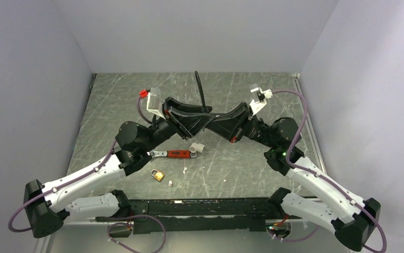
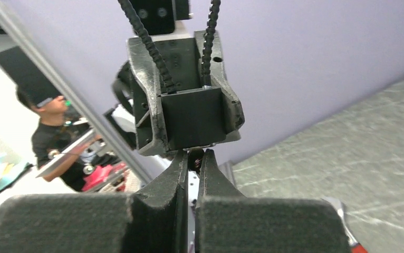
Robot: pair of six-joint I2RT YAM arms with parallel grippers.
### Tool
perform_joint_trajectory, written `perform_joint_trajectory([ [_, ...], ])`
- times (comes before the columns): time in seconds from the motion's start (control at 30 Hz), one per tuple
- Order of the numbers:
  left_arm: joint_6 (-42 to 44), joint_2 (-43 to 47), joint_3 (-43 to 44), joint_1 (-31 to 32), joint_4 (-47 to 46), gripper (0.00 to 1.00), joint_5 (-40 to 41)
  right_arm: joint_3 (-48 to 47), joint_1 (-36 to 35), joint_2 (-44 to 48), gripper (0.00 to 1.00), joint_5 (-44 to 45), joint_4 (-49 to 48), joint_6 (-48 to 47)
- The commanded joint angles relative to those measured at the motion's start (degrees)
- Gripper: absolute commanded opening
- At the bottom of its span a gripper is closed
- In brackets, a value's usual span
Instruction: Unlock with the key
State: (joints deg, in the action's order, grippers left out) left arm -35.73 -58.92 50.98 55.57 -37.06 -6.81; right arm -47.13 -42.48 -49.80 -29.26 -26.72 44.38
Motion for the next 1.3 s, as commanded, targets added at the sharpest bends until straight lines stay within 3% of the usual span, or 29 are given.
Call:
perform_joint_trajectory([
  [0.0, -5.57, -2.19, -0.21, -2.64, -3.21, 0.00, -17.57, -0.69, 0.99, -2.00, 0.00, -13.59, -27.96, 15.55],
  [0.23, -11.75, -4.89, -0.07, -5.17, -11.22, 0.00, -30.30, -1.25, 1.78, -6.04, 0.00, -17.94, -41.53, 24.22],
  [0.37, -18.17, -7.31, -0.79, -6.86, -19.74, 0.00, -34.99, -0.11, 2.32, -8.11, 0.00, -18.92, -51.26, 29.19],
  [0.5, -26.06, -11.17, -0.63, -8.52, -29.66, 0.00, -39.95, 0.30, 3.75, -12.52, 0.00, -19.09, -68.20, 39.64],
  [0.57, -29.95, -13.06, -0.18, -9.31, -34.93, 0.00, -41.25, -0.29, 4.55, -14.28, 0.00, -19.32, -70.86, 43.11],
  [0.7, -27.58, -12.37, -0.18, -9.56, -31.20, 0.00, -41.25, 0.11, 4.78, -13.34, 0.00, -20.01, -63.81, 38.21],
  [1.0, -13.51, -2.31, -0.99, -9.64, -7.00, 0.00, -33.84, 0.30, 4.77, -0.34, 0.00, -15.09, -23.62, 10.48],
  [1.03, -11.94, -1.20, -0.97, -9.63, -4.61, 0.03, -32.74, 0.03, 4.77, 0.52, 0.00, -14.25, -20.52, 9.00],
  [1.1, -10.47, 0.59, -1.56, -9.60, -3.18, 0.22, -31.54, -0.06, 4.78, 0.64, 0.00, -13.06, -17.54, 8.04],
  [1.13, -10.02, 0.98, -1.74, -9.60, -2.73, 0.38, -31.12, 0.00, 4.78, 0.36, 0.00, -12.87, -17.39, 8.05],
  [1.17, -9.66, 1.14, -1.76, -9.64, -2.30, 0.47, -31.08, 0.02, 4.77, -0.02, 0.00, -12.85, -17.45, 8.24],
  [1.27, -9.61, 1.38, -1.84, -9.63, -2.14, 0.55, -31.18, 0.42, 4.77, -1.03, 0.00, -13.08, -19.39, 9.41],
])
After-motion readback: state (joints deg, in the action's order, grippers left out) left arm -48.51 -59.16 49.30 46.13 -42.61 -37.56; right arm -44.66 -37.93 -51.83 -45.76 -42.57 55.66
